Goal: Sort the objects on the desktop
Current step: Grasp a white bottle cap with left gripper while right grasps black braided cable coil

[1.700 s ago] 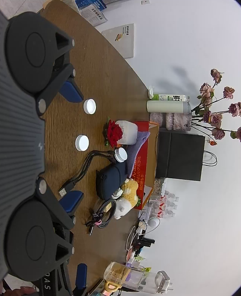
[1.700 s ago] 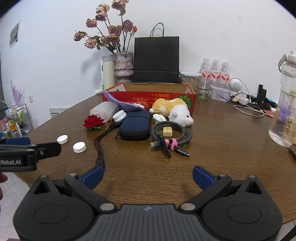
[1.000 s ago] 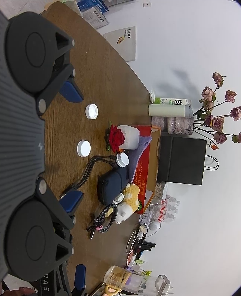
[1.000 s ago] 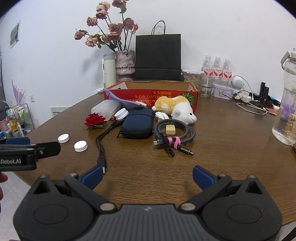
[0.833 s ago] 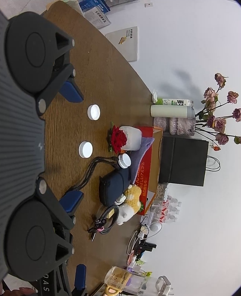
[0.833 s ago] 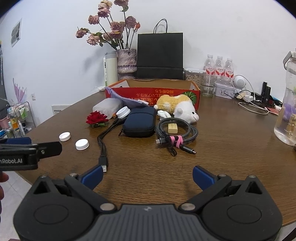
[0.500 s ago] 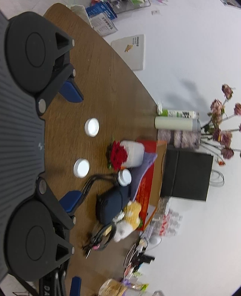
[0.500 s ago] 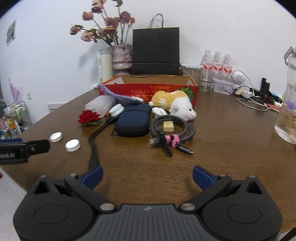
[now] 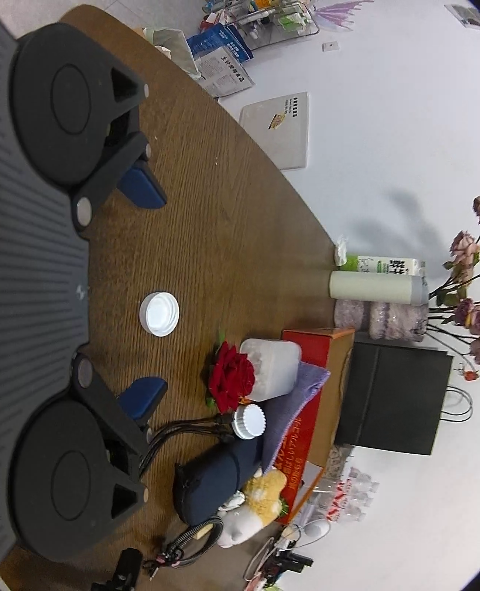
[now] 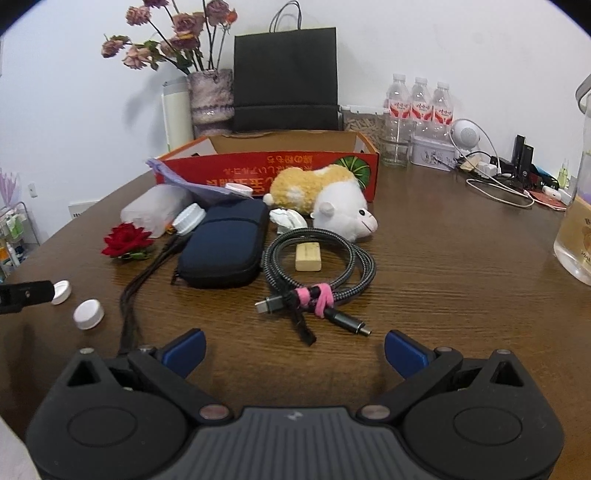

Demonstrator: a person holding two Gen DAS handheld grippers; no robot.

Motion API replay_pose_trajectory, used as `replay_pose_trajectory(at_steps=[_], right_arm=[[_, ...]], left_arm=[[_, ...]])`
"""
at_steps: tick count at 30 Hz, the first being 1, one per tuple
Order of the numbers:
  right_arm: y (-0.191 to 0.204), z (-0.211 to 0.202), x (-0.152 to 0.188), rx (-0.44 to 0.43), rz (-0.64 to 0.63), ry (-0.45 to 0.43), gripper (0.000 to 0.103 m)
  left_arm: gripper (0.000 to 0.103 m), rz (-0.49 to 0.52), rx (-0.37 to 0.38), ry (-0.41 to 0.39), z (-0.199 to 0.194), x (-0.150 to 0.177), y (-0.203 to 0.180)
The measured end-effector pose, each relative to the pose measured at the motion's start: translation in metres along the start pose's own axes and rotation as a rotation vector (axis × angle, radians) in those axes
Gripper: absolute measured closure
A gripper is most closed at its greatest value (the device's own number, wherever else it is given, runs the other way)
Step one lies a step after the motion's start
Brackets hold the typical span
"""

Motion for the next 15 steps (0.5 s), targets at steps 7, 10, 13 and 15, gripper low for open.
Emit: replay_pose_trajectory(at_steps=[7,10,13,15], right_arm=[[-0.009,0.019,-0.011,0.011,0.000,0.019,0.000],[-0.011,0.025,-0.017,0.014,-0.007,0.018,0.000],[-0.013,0.031,-0.023,0.016,-0.010,0.016,0.000],[-0.015,0.035,-0.027,0.021,-0.010,0.014,0.000]], left_arm=[[0.028,0.009,0.006,0.030,0.014,0.000,-0.006],[0.037,0.022,0.001,0.022,0.017,-0.001,-0.010],[0.060,0.044,-0.007,0.008,0.017,-0.001,-0.012],[0.074,0.054,0.001,0.002,0.016,-0.002,-0.013]])
Point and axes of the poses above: each gripper's, at about its wrist camera, not at the fingertips, and z roughly the way its jaws point, y to its left, x to its underside, the point moved 2 cm from there along z, roughly the way its jaws point, and after that the axes turned 15 degrees about -x, right-handed, at the moved point
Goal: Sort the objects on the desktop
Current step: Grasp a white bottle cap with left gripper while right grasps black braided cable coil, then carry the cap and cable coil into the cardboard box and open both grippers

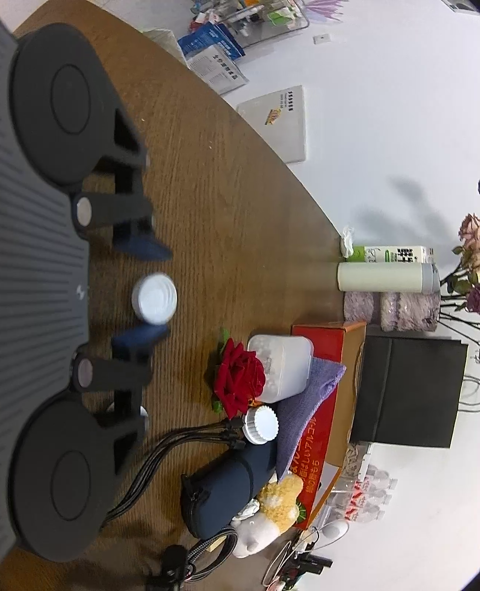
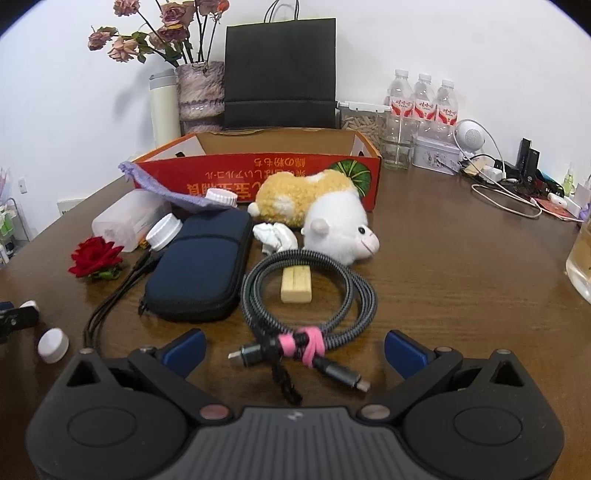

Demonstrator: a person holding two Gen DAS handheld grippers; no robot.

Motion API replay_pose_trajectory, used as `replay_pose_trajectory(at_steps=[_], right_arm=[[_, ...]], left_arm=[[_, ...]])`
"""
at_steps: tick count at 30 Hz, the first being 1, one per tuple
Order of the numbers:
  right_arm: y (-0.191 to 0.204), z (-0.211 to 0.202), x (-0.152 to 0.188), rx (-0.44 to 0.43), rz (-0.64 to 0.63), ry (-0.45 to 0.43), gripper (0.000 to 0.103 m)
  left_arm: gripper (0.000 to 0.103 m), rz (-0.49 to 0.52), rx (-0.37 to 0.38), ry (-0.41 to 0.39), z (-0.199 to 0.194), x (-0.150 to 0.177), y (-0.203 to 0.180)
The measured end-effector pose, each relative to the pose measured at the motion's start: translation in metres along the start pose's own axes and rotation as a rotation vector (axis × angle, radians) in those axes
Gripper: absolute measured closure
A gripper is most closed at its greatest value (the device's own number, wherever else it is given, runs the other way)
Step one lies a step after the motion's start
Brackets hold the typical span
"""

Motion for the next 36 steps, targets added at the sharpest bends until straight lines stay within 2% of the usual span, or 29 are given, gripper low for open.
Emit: replay_pose_trajectory(at_steps=[11,17,18,19,29,36], right_arm=[[-0.017,0.025,-0.014,0.035,0.003,0.034,0.000],[-0.025,0.031,-0.017,0.011,0.017,0.035,0.002],[-0.025,0.031,-0.017,-0.008,0.013,0.028,0.010],[-0.024,0.028,-0.017,-0.020,0.007,0.015,0.013],[-0.022,0.008,-0.022,-0.039,-0.013,-0.054,0.014],[-0.019,-0.011,-0.055,-0.065,-0.041,-0.163,0.014]], left_arm=[[0.074,-0.014,0.023,0.004,0.010,-0.008,-0.004],[0.074,-0.017,0.038,0.001,0.013,-0.012,-0.007],[0.074,-0.019,0.038,0.001,0.014,-0.013,-0.008],[0.074,-0.020,0.039,0.002,0.014,-0.013,-0.008],[0.074,-0.026,0.056,-0.029,0.009,-0.024,-0.010],[0.074,-0.053,0.113,-0.121,-0.004,-0.062,-0.014]])
Point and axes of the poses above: each gripper's, at about its wrist camera, not at the fingertips, and z roughly the way its jaws point, y to its left, x to its underside, the point moved 2 cm from there along z, roughly the way its jaws point, and after that the axes turned 15 degrees about -x, right-handed, at the moved point
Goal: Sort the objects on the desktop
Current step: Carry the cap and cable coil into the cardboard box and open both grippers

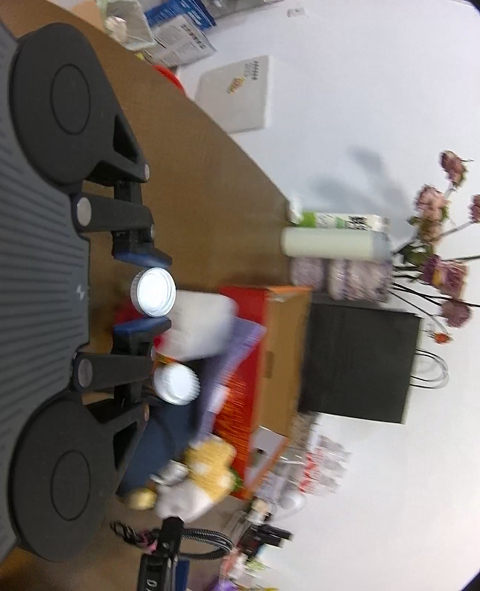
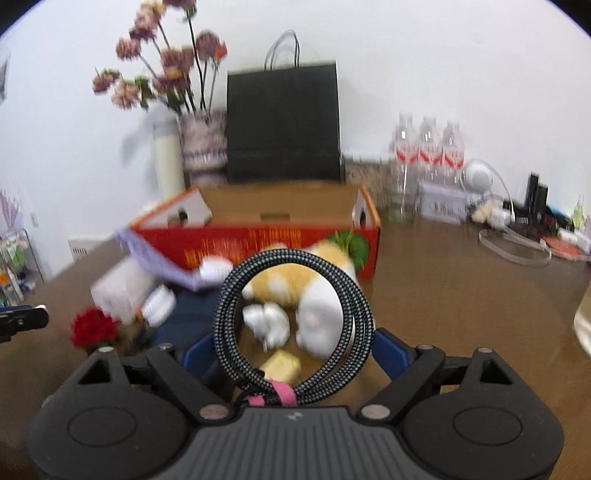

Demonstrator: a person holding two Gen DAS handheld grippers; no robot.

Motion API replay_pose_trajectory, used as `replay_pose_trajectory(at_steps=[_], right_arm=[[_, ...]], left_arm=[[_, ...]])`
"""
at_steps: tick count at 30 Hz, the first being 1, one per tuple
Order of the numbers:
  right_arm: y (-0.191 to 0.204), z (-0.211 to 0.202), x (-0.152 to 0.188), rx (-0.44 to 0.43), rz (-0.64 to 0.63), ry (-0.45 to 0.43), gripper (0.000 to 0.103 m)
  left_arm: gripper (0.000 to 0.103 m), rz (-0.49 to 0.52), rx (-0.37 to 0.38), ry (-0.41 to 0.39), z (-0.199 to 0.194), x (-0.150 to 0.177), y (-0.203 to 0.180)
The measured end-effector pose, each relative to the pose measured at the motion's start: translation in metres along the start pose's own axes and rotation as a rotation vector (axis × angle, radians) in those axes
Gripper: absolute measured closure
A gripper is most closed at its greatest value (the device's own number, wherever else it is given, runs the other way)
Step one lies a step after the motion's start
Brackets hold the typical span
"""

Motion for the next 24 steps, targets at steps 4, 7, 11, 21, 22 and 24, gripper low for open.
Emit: replay_pose_trajectory(at_steps=[4,7,11,21,22,24], right_arm=[[0.002,0.005,-0.031,-0.006,-0.032,-0.073,0.014],[0.003,0.017,-0.058,-0.011,-0.055,-0.121,0.014],[-0.001,0.041,-0.091,-0.022,-0.074,-0.164,0.014],[-0.044,0.137,-0.143,-0.084,-0.013,-0.130,0.014],[-0.047,0.147,-0.146,-0.083,-0.011,-0.123,0.014],[-0.053,0.161,-0.147,-0.071,-0.021,-0.114,0.014]], left_arm=[[0.074,-0.021,0.040,-0.071,0.003,-0.034,-0.012],[0.074,-0.031,0.060,-0.130,0.009,-0.064,-0.024],[0.074,-0.052,0.093,-0.179,0.027,-0.101,-0.041],[0.074,-0.085,0.177,-0.123,0.117,-0.151,-0.093],[0.074,-0.078,0.172,-0.119,0.124,-0.152,-0.097],[0.074,-0.065,0.164,-0.111,0.138,-0.154,-0.105]])
Point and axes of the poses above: each gripper's, at about its wrist camera, not at the fingertips, and z roughly the way its jaws point, y to its left, x to its underside, the point moved 2 cm from there along z, roughly the way its jaws point, and after that the axes turned 15 degrees about -x, right-handed, at the moved point
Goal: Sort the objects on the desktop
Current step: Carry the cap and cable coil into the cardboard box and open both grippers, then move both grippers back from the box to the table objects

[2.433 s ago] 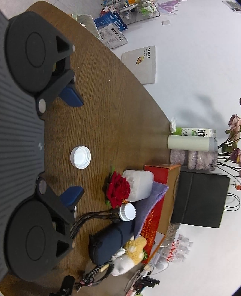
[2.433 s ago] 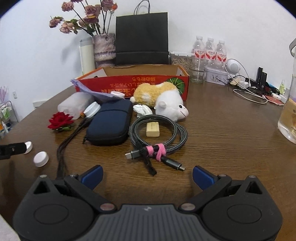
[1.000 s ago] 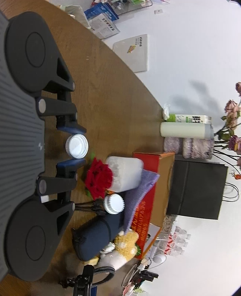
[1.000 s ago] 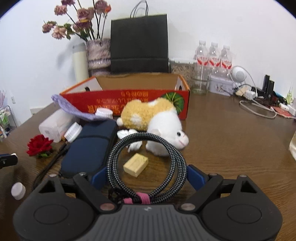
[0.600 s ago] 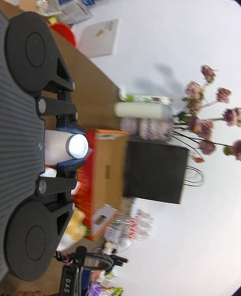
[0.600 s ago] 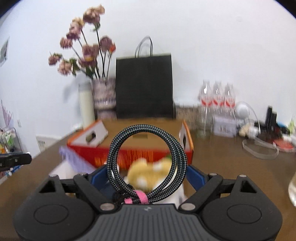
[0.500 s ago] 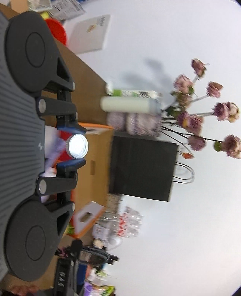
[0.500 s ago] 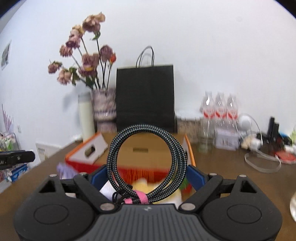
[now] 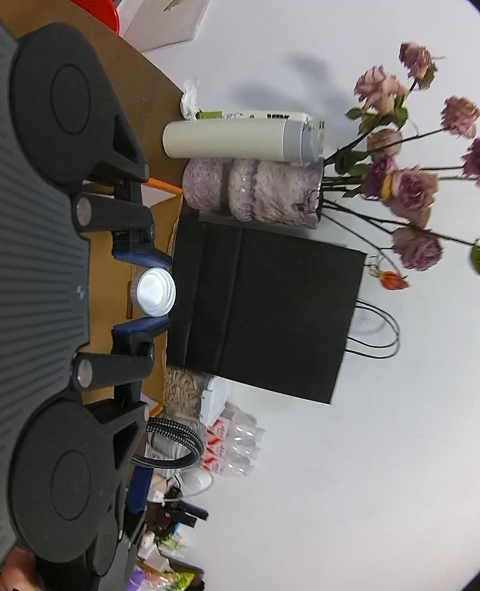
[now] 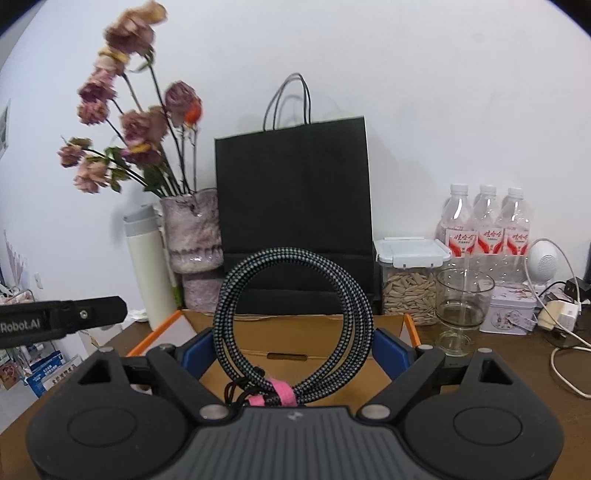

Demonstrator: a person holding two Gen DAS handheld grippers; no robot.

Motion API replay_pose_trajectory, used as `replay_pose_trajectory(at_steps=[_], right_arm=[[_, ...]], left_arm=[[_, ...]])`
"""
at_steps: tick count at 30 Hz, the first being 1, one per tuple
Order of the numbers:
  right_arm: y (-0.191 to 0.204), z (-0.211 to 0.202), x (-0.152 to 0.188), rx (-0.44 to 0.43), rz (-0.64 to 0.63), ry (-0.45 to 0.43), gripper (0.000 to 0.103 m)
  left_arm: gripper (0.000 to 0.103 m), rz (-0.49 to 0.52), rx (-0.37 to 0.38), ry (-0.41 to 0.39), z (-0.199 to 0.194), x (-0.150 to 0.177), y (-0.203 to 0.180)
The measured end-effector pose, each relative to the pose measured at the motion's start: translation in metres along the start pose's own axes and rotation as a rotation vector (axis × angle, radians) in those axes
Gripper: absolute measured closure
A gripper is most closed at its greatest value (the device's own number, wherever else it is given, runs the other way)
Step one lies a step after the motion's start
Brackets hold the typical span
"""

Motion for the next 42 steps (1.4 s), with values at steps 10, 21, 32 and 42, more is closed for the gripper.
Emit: replay_pose_trajectory(at_steps=[10,21,32,42], right_arm=[[-0.031,0.065,0.023,-0.015,0.030,0.208,0.014],[-0.031,0.074,0.041,-0.011,0.045,0.296,0.013],[-0.030,0.064,0.035,-0.024,0.080,0.281,0.000],[-0.018,0.048,0.023,-0.026,0.040,0.225,0.000]], left_arm=[[0.074,0.056,-0.043,0.166,0.071,0.020,-0.010],[0.074,0.092,-0.060,0.263,0.088,0.042,-0.010],[0.000,0.118,-0.105,0.125,0.063,0.030,-0.017],[0.000,0.104,-0.127,0.053,0.044,0.020,-0.017]])
Point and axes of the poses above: each gripper's, at about its wrist camera, not at the fingertips, and z roughly the way its jaws point, y to its left, x to its underside, the point moved 2 cm from there along z, roughly the way its jaws point, and after that the axes turned 15 degrees about -x, right-handed, at the moved point
